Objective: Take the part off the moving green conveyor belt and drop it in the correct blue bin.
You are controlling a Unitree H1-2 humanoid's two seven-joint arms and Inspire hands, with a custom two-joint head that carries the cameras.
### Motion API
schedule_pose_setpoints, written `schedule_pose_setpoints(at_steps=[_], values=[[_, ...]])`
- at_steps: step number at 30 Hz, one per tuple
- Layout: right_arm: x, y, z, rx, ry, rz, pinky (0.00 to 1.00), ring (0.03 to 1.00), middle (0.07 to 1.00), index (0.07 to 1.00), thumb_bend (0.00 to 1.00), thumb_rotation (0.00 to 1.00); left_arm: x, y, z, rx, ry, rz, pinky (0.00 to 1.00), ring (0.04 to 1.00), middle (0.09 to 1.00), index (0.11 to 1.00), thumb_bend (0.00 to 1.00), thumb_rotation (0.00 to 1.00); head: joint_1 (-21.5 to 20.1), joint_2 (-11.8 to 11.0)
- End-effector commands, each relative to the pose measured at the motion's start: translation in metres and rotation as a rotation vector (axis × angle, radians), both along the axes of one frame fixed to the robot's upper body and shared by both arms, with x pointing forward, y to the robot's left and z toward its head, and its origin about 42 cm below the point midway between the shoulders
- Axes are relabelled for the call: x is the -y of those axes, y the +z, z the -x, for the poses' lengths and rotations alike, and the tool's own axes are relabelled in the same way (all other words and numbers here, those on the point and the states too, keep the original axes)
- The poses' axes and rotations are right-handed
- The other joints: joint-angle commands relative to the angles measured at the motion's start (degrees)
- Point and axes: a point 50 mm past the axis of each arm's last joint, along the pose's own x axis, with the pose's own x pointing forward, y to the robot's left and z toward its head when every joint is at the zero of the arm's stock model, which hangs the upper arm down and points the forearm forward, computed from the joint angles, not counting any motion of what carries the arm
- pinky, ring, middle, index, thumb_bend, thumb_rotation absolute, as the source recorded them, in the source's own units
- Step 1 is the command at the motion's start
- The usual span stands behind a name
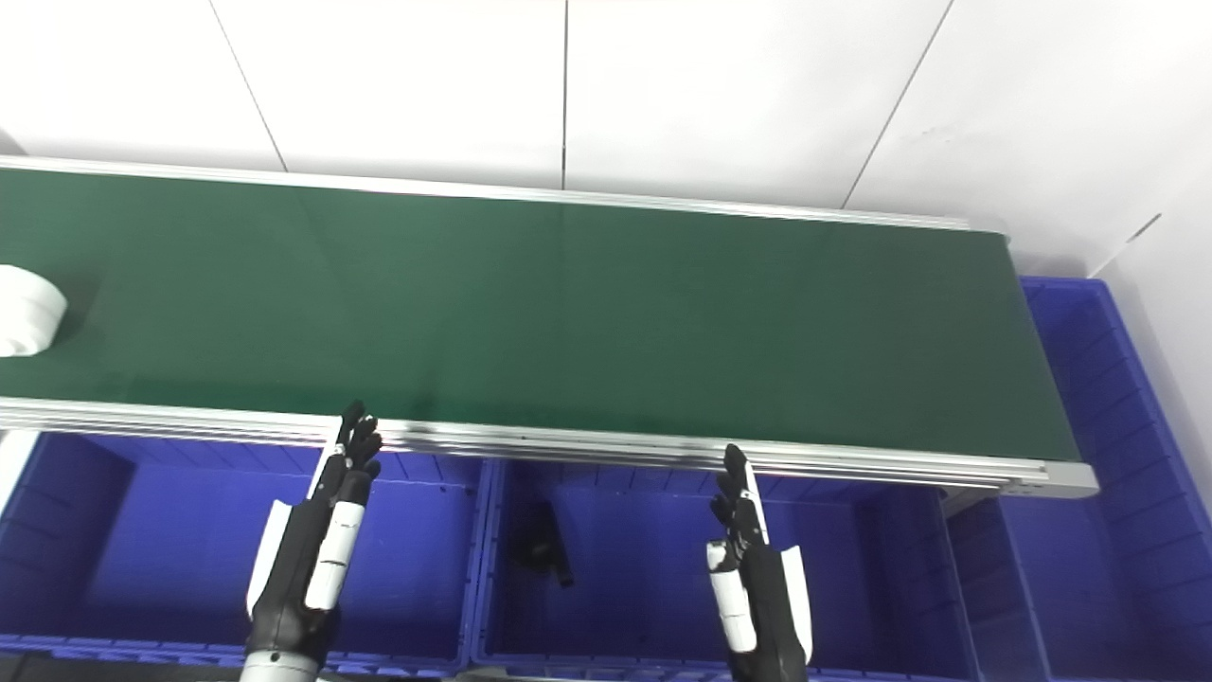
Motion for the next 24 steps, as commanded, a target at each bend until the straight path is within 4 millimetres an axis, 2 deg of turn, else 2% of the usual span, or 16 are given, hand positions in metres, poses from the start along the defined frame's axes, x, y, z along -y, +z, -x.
schedule_pose_setpoints(at_steps=[1, 4, 16, 24], values=[[0.0001, 0.0078, -0.0018, 0.073, 0.002, 0.001, 0.95, 0.99, 1.0, 1.0, 0.8, 1.0, 0.0009, 0.0092, -0.0017, 0.053, 0.007, 0.01, 0.95, 0.967, 0.981, 0.994, 0.56, 1.0, 0.03, -0.08], [0.0001, 0.0073, -0.0021, 0.072, 0.003, 0.002, 0.95, 0.993, 1.0, 1.0, 0.81, 1.0, 0.0009, 0.0091, -0.0013, 0.049, 0.006, 0.014, 0.95, 0.971, 0.983, 0.994, 0.57, 1.0, -0.02, -0.12], [-0.0008, 0.0078, -0.0039, 0.076, -0.006, 0.002, 0.94, 0.982, 1.0, 1.0, 0.82, 1.0, 0.0005, 0.0084, -0.0015, 0.053, 0.002, 0.012, 0.95, 0.965, 0.978, 0.997, 0.52, 1.0, -0.05, -0.24], [-0.0002, 0.0076, -0.0034, 0.076, -0.007, -0.003, 0.94, 0.984, 1.0, 1.0, 0.8, 1.0, 0.001, 0.0081, -0.0014, 0.055, 0.0, 0.013, 0.96, 0.967, 0.978, 0.993, 0.53, 1.0, 0.06, -0.27]])
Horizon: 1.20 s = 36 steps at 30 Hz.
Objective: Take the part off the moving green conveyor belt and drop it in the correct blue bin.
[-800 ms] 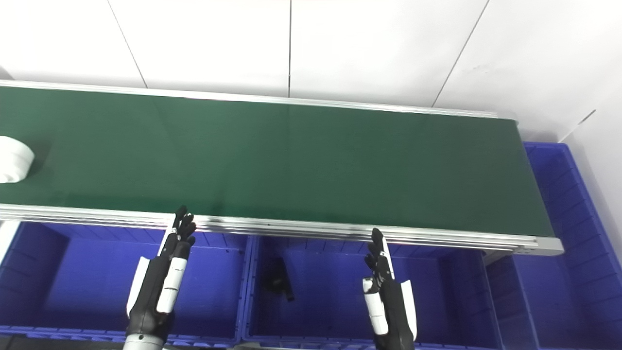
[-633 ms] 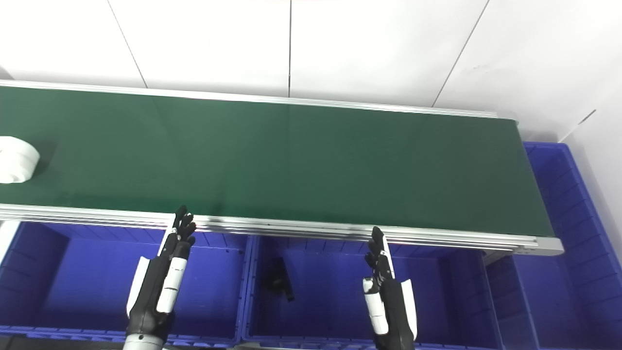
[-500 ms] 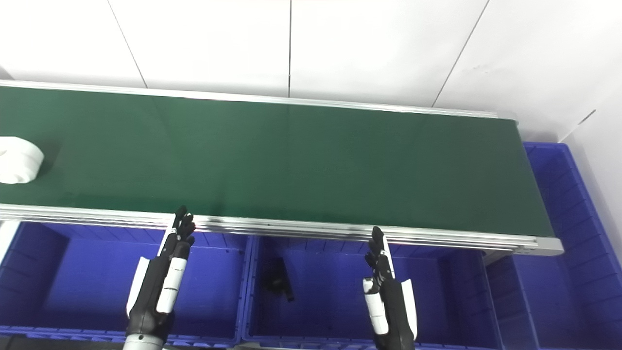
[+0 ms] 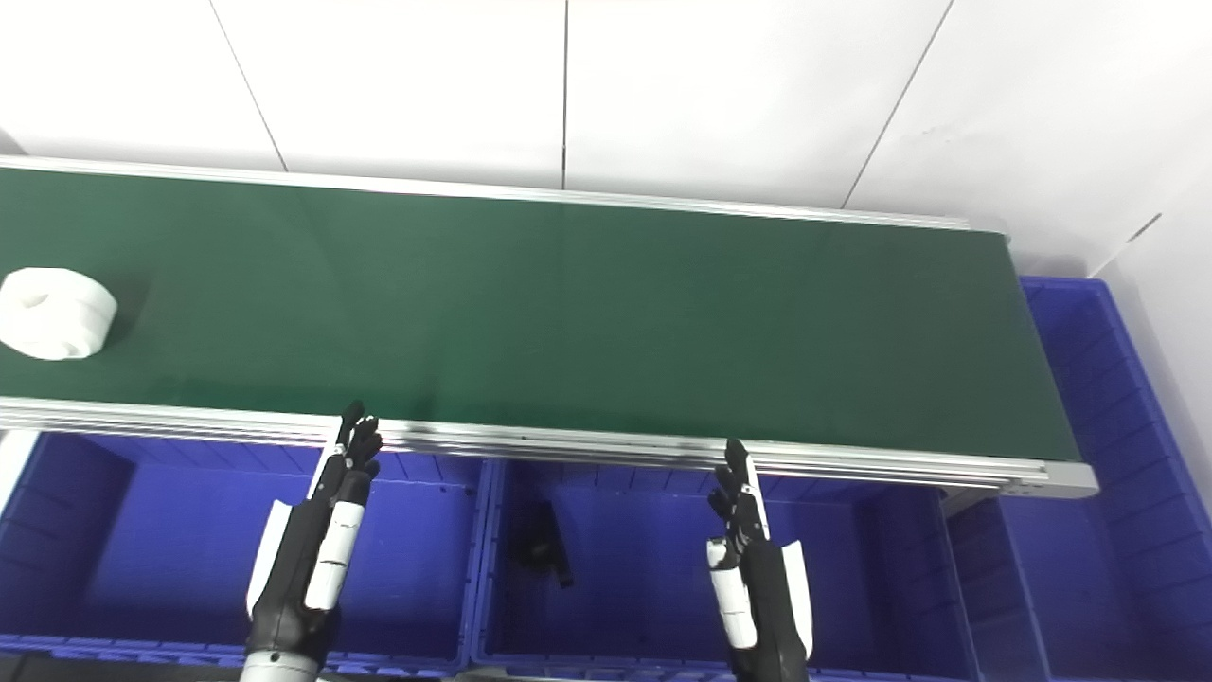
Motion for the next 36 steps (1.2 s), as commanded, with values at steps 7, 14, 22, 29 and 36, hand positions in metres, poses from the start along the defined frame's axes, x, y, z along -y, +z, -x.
schedule_pose_setpoints(at_steps=[7, 14, 22, 29, 36], values=[[-0.001, 0.006, -0.001, 0.052, -0.005, -0.002, 0.93, 0.978, 1.0, 1.0, 0.82, 1.0, 0.001, 0.008, -0.002, 0.051, 0.003, 0.006, 0.95, 0.965, 0.977, 0.991, 0.55, 1.0, -0.02, -0.06], [-0.001, 0.006, -0.002, 0.05, -0.007, -0.007, 0.93, 0.972, 1.0, 0.997, 0.82, 1.0, 0.001, 0.007, -0.002, 0.051, -0.001, 0.009, 0.95, 0.966, 0.977, 0.991, 0.55, 1.0, -0.05, -0.13], [0.0, 0.006, -0.002, 0.05, -0.01, -0.004, 0.92, 0.97, 0.999, 0.996, 0.81, 1.0, 0.002, 0.007, -0.002, 0.042, -0.006, 0.014, 0.96, 0.977, 0.985, 0.994, 0.54, 1.0, 0.18, -0.35], [0.003, 0.003, -0.002, 0.051, -0.012, 0.008, 0.94, 0.969, 0.999, 0.998, 0.81, 1.0, 0.006, 0.004, -0.002, 0.037, -0.009, 0.013, 0.96, 0.978, 0.986, 0.99, 0.54, 1.0, 2.13, -1.58], [0.012, -0.005, -0.002, 0.047, 0.001, 0.012, 0.97, 0.99, 1.0, 1.0, 0.83, 1.0, 0.015, -0.003, -0.003, 0.028, -0.015, 0.01, 0.91, 0.953, 0.972, 0.96, 0.5, 0.94, 7.15, -3.95]])
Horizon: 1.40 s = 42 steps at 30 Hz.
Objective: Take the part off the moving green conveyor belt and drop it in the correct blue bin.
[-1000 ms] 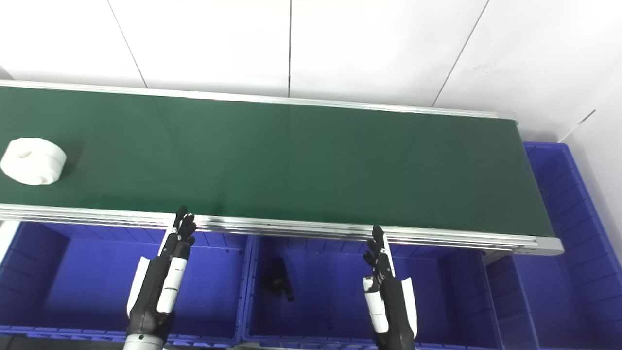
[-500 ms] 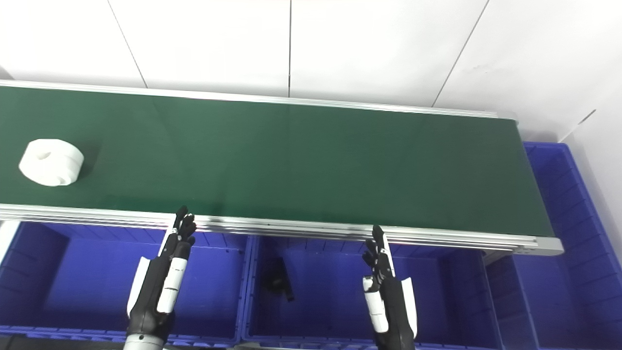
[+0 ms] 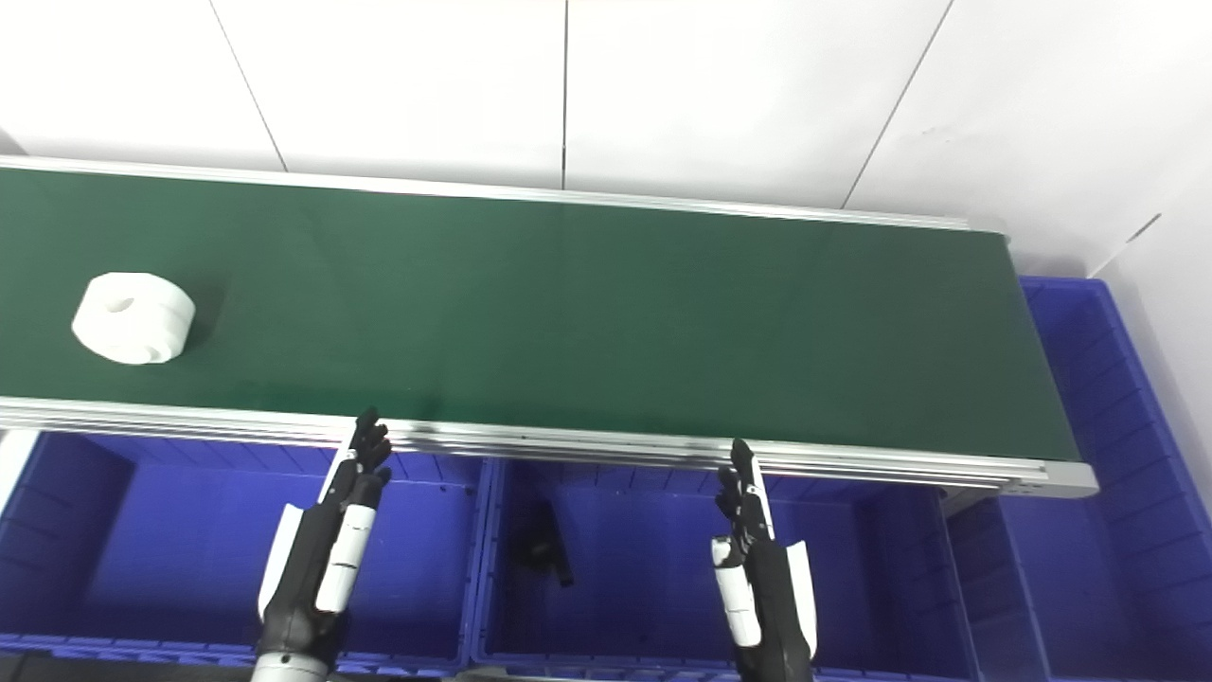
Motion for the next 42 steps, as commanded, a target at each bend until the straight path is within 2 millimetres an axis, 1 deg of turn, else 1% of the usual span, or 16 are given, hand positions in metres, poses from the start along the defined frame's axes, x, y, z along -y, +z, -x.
schedule_pose_setpoints(at_steps=[1, 4, 9, 10, 13, 16, 18, 21, 23, 26, 28, 32, 34, 38, 40, 42], values=[[0.005, 0.006, -0.002, 0.073, 0.008, 0.0, 0.97, 0.991, 1.0, 1.0, 0.83, 1.0, 0.007, 0.006, -0.005, 0.064, 0.009, 0.022, 0.91, 0.954, 0.972, 0.96, 0.49, 0.94, 1.41, -0.77], [0.01, 0.001, -0.001, 0.061, 0.013, 0.004, 0.97, 0.995, 1.0, 1.0, 0.81, 1.0, 0.012, 0.0, -0.004, 0.069, 0.015, 0.025, 0.91, 0.937, 0.959, 0.942, 0.44, 0.88, 3.62, -2.71], [0.017, -0.006, 0.0, 0.038, 0.025, 0.006, 0.99, 1.0, 1.0, 1.0, 0.79, 1.0, 0.019, -0.008, -0.005, 0.089, 0.021, 0.014, 0.85, 0.892, 0.925, 0.906, 0.43, 0.83, 5.49, -4.99], [0.018, -0.007, 0.0, 0.033, 0.024, 0.004, 0.99, 1.0, 1.0, 1.0, 0.79, 1.0, 0.021, -0.009, -0.005, 0.093, 0.025, 0.017, 0.85, 0.89, 0.923, 0.905, 0.43, 0.83, 6.24, -5.9], [0.021, -0.01, -0.001, 0.027, 0.02, -0.006, 1.0, 1.0, 1.0, 1.0, 0.77, 1.0, 0.026, -0.011, -0.006, 0.104, 0.032, 0.028, 0.82, 0.874, 0.914, 0.885, 0.37, 0.78, 7.48, -7.01], [0.025, -0.014, -0.002, 0.022, 0.012, -0.017, 1.0, 1.0, 1.0, 1.0, 0.78, 1.0, 0.03, -0.013, -0.007, 0.116, 0.034, 0.038, 0.82, 0.873, 0.908, 0.867, 0.35, 0.77, 8.67, -7.3], [0.028, -0.015, -0.003, 0.02, 0.012, -0.02, 1.0, 1.0, 1.0, 1.0, 0.8, 1.0, 0.033, -0.014, -0.008, 0.111, 0.036, 0.044, 0.83, 0.882, 0.909, 0.859, 0.36, 0.78, 9.57, -7.11], [0.032, -0.015, -0.004, 0.019, 0.016, -0.022, 1.0, 1.0, 1.0, 1.0, 0.81, 1.0, 0.036, -0.013, -0.008, 0.099, 0.031, 0.036, 0.84, 0.896, 0.915, 0.867, 0.43, 0.83, 11.07, -6.47], [0.034, -0.015, -0.003, 0.02, 0.019, -0.028, 1.0, 1.0, 1.0, 1.0, 0.81, 1.0, 0.038, -0.012, -0.008, 0.095, 0.029, 0.029, 0.84, 0.898, 0.917, 0.871, 0.44, 0.84, 12.23, -5.72], [0.037, -0.013, -0.003, 0.021, 0.016, -0.029, 1.0, 1.0, 1.0, 1.0, 0.81, 1.0, 0.04, -0.009, -0.008, 0.087, 0.031, 0.025, 0.8, 0.881, 0.913, 0.872, 0.49, 0.84, 13.12, -5.09], [0.04, -0.012, -0.002, 0.022, 0.01, -0.03, 1.0, 1.0, 1.0, 1.0, 0.81, 1.0, 0.042, -0.006, -0.008, 0.086, 0.031, 0.021, 0.78, 0.873, 0.91, 0.869, 0.51, 0.83, 14.22, -3.63], [0.044, -0.009, -0.001, 0.018, 0.004, -0.044, 1.0, 1.0, 1.0, 1.0, 0.84, 1.0, 0.046, 0.0, -0.009, 0.089, 0.033, 0.029, 0.76, 0.86, 0.903, 0.86, 0.52, 0.81, 15.38, -1.45], [0.045, -0.006, -0.001, 0.019, 0.004, -0.049, 1.0, 1.0, 1.0, 1.0, 0.84, 1.0, 0.048, 0.003, -0.009, 0.092, 0.037, 0.039, 0.76, 0.861, 0.9, 0.856, 0.52, 0.76, 15.68, -0.75], [0.044, 0.0, -0.001, 0.022, 0.01, -0.052, 1.0, 1.0, 1.0, 1.0, 0.83, 1.0, 0.049, 0.008, -0.01, 0.102, 0.041, 0.05, 0.75, 0.853, 0.899, 0.861, 0.51, 0.71, 15.53, -0.19], [0.042, 0.001, -0.002, 0.027, 0.011, -0.066, 1.0, 1.0, 1.0, 1.0, 0.79, 1.0, 0.047, 0.013, -0.011, 0.116, 0.045, 0.061, 0.76, 0.859, 0.9, 0.863, 0.51, 0.69, 15.36, -0.13], [0.041, 0.001, -0.002, 0.027, 0.012, -0.077, 1.0, 1.0, 1.0, 1.0, 0.77, 1.0, 0.043, 0.021, -0.012, 0.144, 0.042, 0.054, 0.78, 0.876, 0.906, 0.869, 0.57, 0.65, 15.26, -0.19]])
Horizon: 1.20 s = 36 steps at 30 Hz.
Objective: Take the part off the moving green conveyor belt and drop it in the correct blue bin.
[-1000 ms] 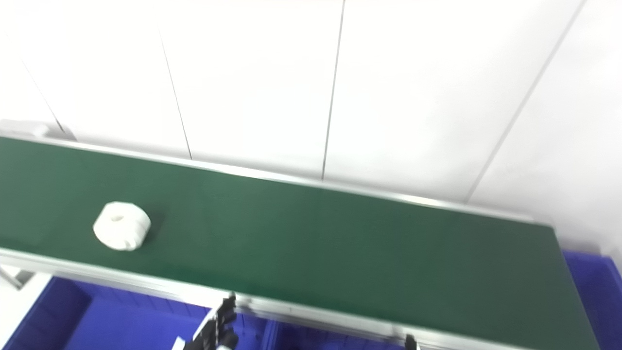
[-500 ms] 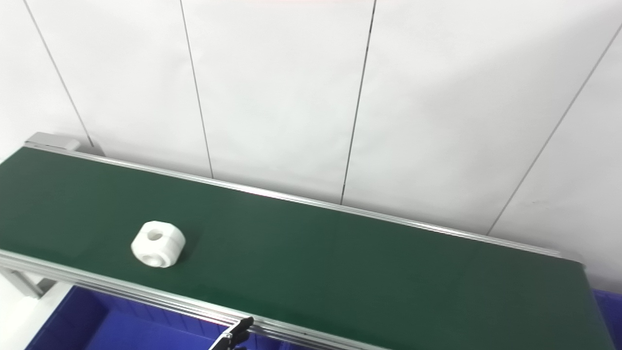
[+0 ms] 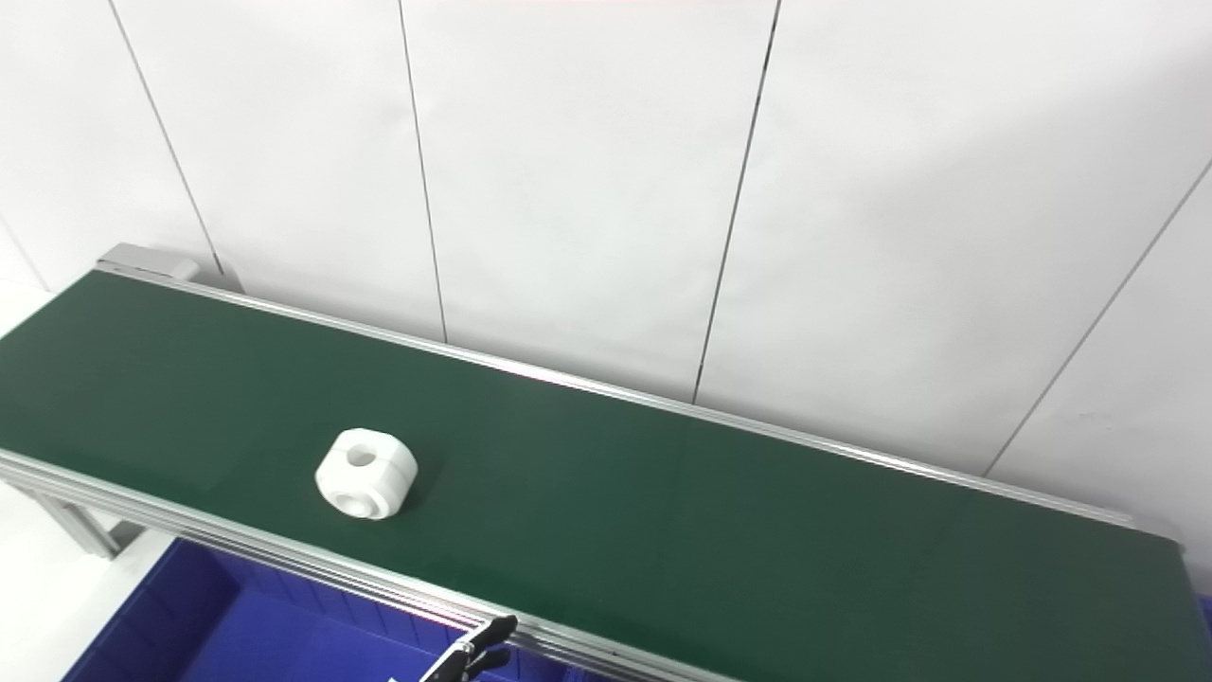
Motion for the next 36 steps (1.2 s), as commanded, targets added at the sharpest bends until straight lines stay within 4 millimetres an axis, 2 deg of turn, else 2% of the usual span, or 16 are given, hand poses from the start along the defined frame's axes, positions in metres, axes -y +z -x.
schedule_pose_setpoints(at_steps=[1, 2, 4, 6, 7, 8, 9, 13, 15, 17, 18, 22, 31, 36], values=[[-0.002, 0.007, -0.001, 0.025, 0.008, -0.009, 1.0, 1.0, 1.0, 1.0, 0.77, 1.0, 0.03, 0.034, -0.011, 0.113, -0.003, 0.103, 0.78, 0.881, 0.908, 0.867, 0.61, 0.64, -0.03, -0.01], [-0.003, 0.007, -0.001, 0.023, 0.009, -0.007, 1.0, 1.0, 1.0, 1.0, 0.78, 1.0, 0.026, 0.041, -0.013, 0.147, -0.012, 0.09, 0.79, 0.885, 0.909, 0.868, 0.66, 0.6, -0.05, -0.02], [-0.004, 0.008, -0.002, 0.016, 0.009, -0.008, 1.0, 1.0, 1.0, 1.0, 0.79, 1.0, 0.018, 0.057, -0.018, 0.215, -0.037, 0.064, 0.79, 0.885, 0.912, 0.868, 0.7, 0.58, -0.21, -0.02], [-0.006, 0.008, -0.002, 0.01, 0.01, -0.009, 1.0, 1.0, 1.0, 1.0, 0.82, 1.0, 0.011, 0.071, -0.023, 0.275, -0.057, 0.04, 0.74, 0.863, 0.889, 0.849, 0.76, 0.49, -0.26, -0.09], [-0.006, 0.007, -0.003, 0.012, 0.009, -0.012, 1.0, 1.0, 1.0, 1.0, 0.82, 1.0, 0.003, 0.084, -0.031, 0.351, -0.09, -0.024, 0.73, 0.858, 0.883, 0.845, 0.77, 0.48, -0.27, -0.12], [-0.007, 0.006, -0.004, 0.015, 0.008, -0.014, 1.0, 1.0, 1.0, 1.0, 0.84, 1.0, -0.005, 0.096, -0.04, 0.42, -0.126, -0.099, 0.61, 0.785, 0.813, 0.777, 0.87, 0.45, -0.28, -0.17], [-0.008, 0.005, -0.005, 0.016, 0.007, -0.012, 1.0, 1.0, 1.0, 1.0, 0.85, 1.0, -0.013, 0.107, -0.048, 0.472, -0.164, -0.18, 0.57, 0.745, 0.778, 0.741, 0.94, 0.44, -0.28, -0.17], [-0.01, 0.005, -0.008, 0.021, 0.009, -0.011, 1.0, 1.0, 1.0, 1.0, 0.85, 1.0, -0.037, 0.141, -0.084, 0.568, -0.301, -0.478, 0.57, 0.721, 0.758, 0.716, 1.0, 0.43, -0.58, -0.38], [-0.012, 0.005, -0.01, 0.023, 0.01, -0.009, 1.0, 1.0, 1.0, 1.0, 0.86, 1.0, -0.043, 0.152, -0.104, 0.604, -0.349, -0.601, 0.56, 0.712, 0.753, 0.731, 1.0, 0.44, -0.84, -0.45], [-0.014, 0.006, -0.011, 0.024, 0.009, -0.009, 1.0, 1.0, 1.0, 1.0, 0.86, 1.0, -0.046, 0.158, -0.123, 0.637, -0.405, -0.711, 0.61, 0.729, 0.764, 0.75, 0.99, 0.44, -1.11, -0.4], [-0.015, 0.007, -0.011, 0.025, 0.008, -0.011, 1.0, 1.0, 1.0, 1.0, 0.87, 1.0, -0.048, 0.161, -0.132, 0.648, -0.431, -0.76, 0.67, 0.749, 0.777, 0.766, 0.98, 0.43, -1.35, -0.39], [-0.017, 0.006, -0.011, 0.037, 0.012, -0.012, 1.0, 1.0, 1.0, 1.0, 0.85, 1.0, -0.057, 0.16, -0.172, 0.654, -0.516, -0.912, 0.74, 0.779, 0.801, 0.791, 0.97, 0.39, -1.8, -0.29], [-0.02, 0.006, -0.011, 0.048, 0.013, -0.006, 1.0, 1.0, 1.0, 1.0, 0.86, 1.0, -0.076, 0.142, -0.235, 0.581, -0.608, -1.09, 0.75, 0.773, 0.779, 0.763, 1.0, 0.35, -2.39, -0.08], [-0.022, 0.007, -0.011, 0.054, 0.011, -0.005, 1.0, 1.0, 1.0, 1.0, 0.83, 1.0, -0.089, 0.128, -0.256, 0.526, -0.6, -1.125, 0.75, 0.784, 0.785, 0.772, 0.99, 0.33, -2.68, 0.01]])
